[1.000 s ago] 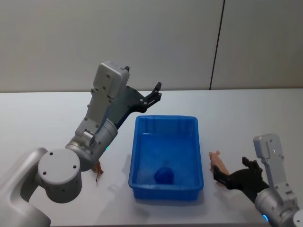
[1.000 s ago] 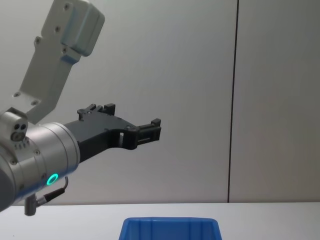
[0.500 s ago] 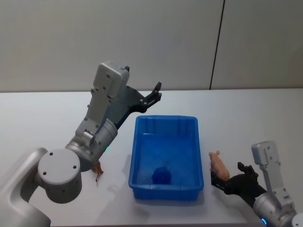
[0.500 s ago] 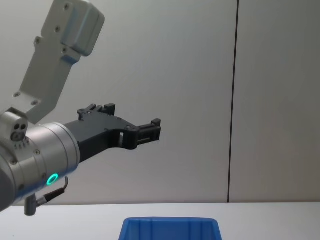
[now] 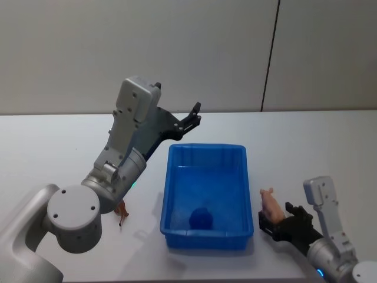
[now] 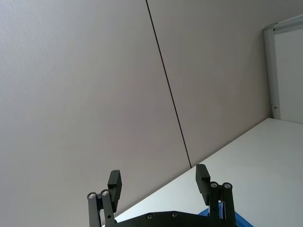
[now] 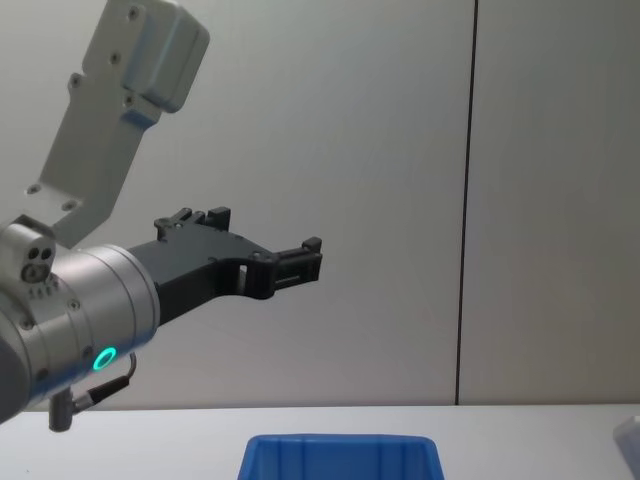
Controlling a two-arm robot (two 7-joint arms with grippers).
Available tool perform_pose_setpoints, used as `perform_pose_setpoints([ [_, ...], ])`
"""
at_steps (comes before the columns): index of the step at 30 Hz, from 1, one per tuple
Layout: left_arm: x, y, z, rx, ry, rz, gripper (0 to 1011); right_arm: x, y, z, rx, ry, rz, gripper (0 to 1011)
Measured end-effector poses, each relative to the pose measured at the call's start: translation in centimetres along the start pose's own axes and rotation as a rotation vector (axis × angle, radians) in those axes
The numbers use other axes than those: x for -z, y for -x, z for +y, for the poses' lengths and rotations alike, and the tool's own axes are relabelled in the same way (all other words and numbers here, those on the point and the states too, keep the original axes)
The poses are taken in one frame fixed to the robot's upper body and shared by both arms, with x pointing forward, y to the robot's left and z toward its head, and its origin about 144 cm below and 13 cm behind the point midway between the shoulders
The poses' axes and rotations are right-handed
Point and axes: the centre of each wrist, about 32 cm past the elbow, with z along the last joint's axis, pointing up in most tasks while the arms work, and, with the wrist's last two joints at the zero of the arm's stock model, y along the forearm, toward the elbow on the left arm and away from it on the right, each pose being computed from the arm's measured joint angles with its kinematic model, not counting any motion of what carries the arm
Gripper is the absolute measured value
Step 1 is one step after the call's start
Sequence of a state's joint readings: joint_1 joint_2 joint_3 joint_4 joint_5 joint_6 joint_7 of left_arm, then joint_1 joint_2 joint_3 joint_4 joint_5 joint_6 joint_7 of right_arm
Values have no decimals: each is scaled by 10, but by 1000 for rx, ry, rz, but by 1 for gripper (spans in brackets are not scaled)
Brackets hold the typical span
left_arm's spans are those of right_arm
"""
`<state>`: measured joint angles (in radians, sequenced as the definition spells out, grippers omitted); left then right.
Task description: Pick up the two dolls from the table and place them into the box.
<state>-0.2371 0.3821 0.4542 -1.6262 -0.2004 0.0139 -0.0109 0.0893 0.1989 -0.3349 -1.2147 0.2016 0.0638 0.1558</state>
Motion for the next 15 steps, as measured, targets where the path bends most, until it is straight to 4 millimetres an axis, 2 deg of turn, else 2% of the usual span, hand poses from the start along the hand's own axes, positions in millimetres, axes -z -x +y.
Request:
perform_pose_setpoints([
  [15,0,0,0,0,0,0,1000,0,4,12,-1,22,-12,374],
])
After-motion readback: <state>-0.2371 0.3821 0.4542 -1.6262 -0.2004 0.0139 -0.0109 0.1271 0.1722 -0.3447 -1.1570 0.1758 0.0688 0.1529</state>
